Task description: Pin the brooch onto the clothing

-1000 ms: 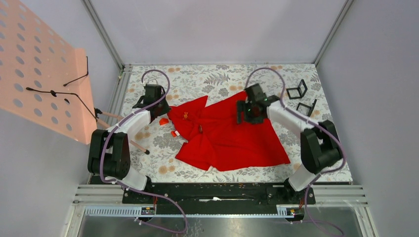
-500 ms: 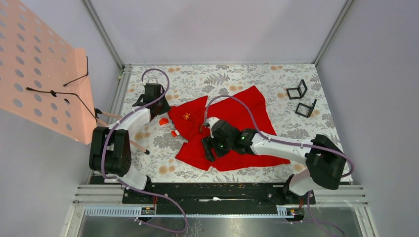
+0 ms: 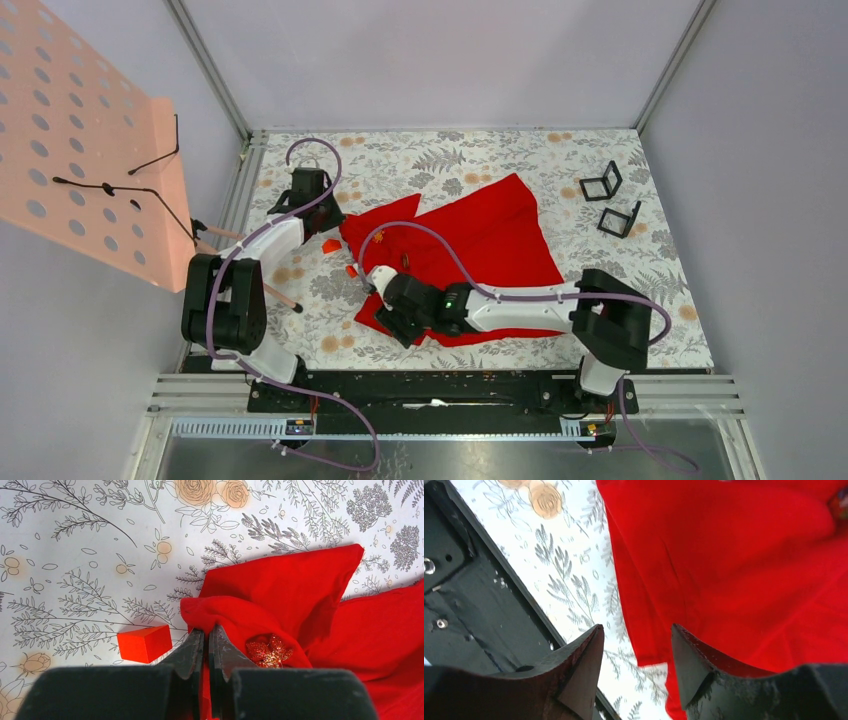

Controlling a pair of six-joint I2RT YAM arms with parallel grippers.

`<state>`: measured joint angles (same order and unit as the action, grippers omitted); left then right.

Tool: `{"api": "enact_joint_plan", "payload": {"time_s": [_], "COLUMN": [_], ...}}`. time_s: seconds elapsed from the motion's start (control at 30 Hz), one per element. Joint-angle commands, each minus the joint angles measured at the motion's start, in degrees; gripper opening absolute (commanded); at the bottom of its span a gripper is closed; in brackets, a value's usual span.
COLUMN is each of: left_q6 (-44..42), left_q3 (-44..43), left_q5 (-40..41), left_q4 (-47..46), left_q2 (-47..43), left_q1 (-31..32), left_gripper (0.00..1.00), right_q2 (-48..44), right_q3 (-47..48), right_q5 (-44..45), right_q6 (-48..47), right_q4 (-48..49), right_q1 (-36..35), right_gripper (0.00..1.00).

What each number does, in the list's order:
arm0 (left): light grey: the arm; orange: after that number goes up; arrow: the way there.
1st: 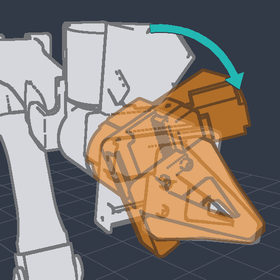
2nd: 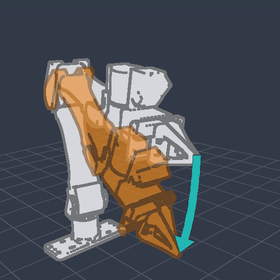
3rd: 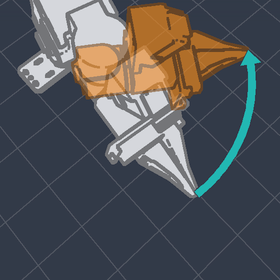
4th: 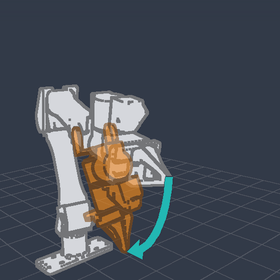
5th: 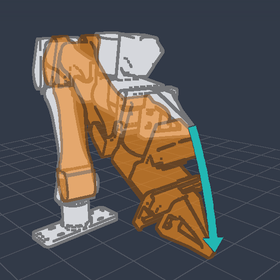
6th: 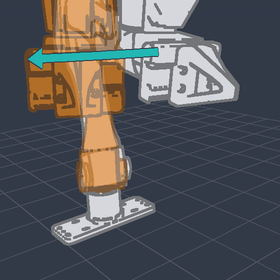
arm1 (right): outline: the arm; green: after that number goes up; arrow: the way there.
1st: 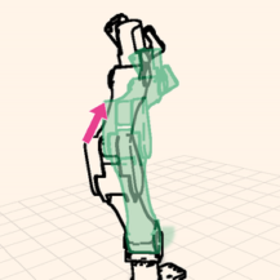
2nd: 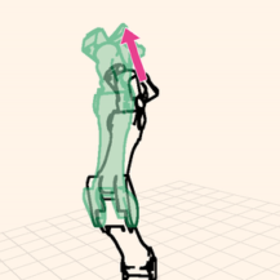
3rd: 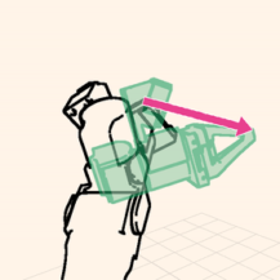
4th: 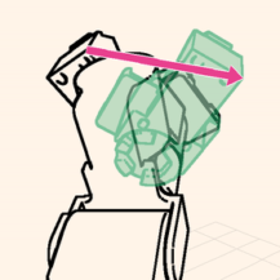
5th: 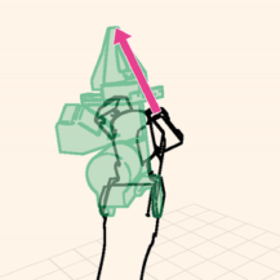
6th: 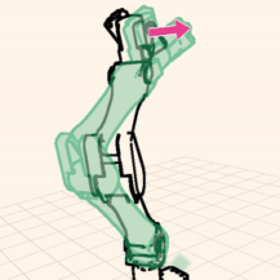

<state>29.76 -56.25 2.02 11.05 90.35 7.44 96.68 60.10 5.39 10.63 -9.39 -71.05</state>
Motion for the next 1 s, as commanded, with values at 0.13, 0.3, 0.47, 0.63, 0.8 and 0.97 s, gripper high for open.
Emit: {"api": "enact_joint_plan", "payload": {"time_s": [0.13,0.3,0.47,0.63,0.8,0.97], "left_q6": [-0.1,0.2,0.0,-0.1,-0.7,-1.7], "left_q3": [-2.9,-3.2,-3.7,-4.1,-4.6,-5.1], "left_q5": [-1.7,-2.9,-2.8,-2.9,-2.4,-0.5], "left_q4": [-2.1,-2.4,-2.4,-2.7,-2.5,-1.3], "left_q2": [0.6,1.3,1.7,2.2,2.7,2.7], "left_q1": [-0.6,-0.6,-0.6,-0.6,-1.1,-1.9], "left_gripper": [0.00,0.00,0.00,0.00,0.00,0.00], "right_q2": [7.8,10.8,13.2,14.4,8.1,-1.7], "right_q3": [6.1,7.2,6.2,4.1,1.4,-1.4], "right_q5": [2.5,0.6,3.7,7.3,2.0,-17.5], "right_q6": [-7.0,-8.0,-8.8,-8.1,-6.5,-5.8], "right_q4": [4.7,6.3,7.8,8.8,7.7,3.6], "right_q1": [-0.7,-0.7,-1.4,-1.5,-1.6,-1.6], "right_gripper": [0.59,0.58,0.60,0.30,0.01,0.00]}}
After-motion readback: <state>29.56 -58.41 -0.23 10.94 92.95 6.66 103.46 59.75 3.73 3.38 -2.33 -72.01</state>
